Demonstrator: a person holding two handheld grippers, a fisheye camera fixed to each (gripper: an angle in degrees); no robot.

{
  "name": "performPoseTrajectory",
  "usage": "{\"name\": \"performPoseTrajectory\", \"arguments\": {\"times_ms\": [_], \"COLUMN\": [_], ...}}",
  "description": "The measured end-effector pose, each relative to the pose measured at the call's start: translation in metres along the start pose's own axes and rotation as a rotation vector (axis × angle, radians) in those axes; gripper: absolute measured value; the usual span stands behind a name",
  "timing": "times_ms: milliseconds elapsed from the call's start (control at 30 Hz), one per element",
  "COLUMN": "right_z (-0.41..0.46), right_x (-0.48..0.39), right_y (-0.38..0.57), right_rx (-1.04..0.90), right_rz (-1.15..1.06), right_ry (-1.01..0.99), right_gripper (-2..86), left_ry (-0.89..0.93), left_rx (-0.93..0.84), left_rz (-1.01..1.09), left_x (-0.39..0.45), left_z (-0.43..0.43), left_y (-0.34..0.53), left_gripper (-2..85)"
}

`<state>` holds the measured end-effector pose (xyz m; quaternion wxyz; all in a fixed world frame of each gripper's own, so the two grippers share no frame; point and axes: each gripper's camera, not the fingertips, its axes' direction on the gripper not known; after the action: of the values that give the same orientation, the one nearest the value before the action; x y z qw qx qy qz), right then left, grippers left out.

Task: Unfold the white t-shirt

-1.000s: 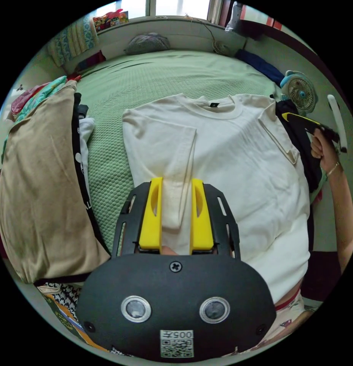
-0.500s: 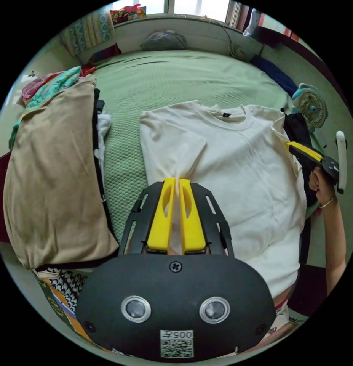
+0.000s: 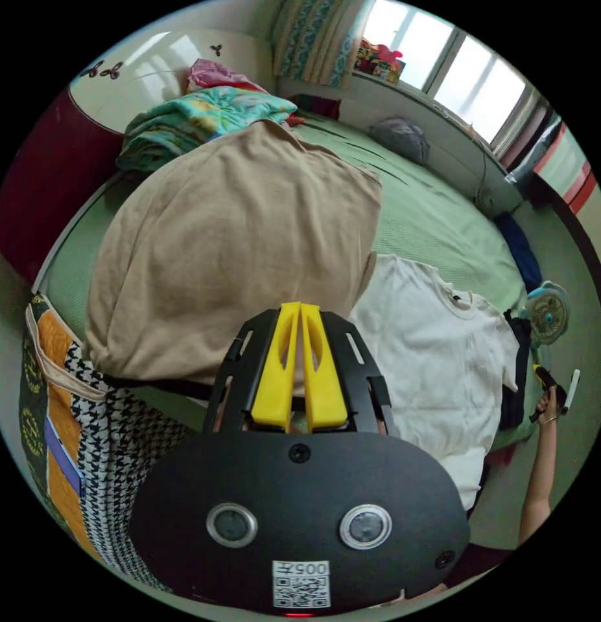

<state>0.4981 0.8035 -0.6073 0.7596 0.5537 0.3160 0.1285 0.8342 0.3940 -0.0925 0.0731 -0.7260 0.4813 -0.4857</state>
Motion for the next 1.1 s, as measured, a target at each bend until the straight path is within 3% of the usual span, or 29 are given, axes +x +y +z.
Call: {"name": "performPoseTrajectory", "arguments": {"times_ms": [367, 433, 600, 1100], "right_z": [0.006, 0.015, 0.002, -0.083], "right_x": [-0.117, -0.121, -0.112, -0.182], "right_y": [0.106, 0.123, 0.179, 0.312], "right_rx": [-0.069, -0.111, -0.144, -0.150], "right_rz": [-0.397, -0.368, -0.226, -0.279], "right_ry": [-0.060, -0.077, -0.082, -0.116], "right_gripper": [-0.3, -0.7, -1.0, -1.0], "left_ry": [0.070, 0.023, 0.070, 0.156], "left_rx": [-0.170, -0.226, -0.175, -0.173], "left_rz": [0.307, 0.319, 0.330, 0.434], "left_x": [0.091, 0.098, 0.105, 0.148], "left_z": [0.035, 0.045, 0.028, -0.021], "left_y": [0.087, 0.101, 0.137, 0.267], "left_gripper": [-0.6, -0.6, -0.7, -0.7]}}
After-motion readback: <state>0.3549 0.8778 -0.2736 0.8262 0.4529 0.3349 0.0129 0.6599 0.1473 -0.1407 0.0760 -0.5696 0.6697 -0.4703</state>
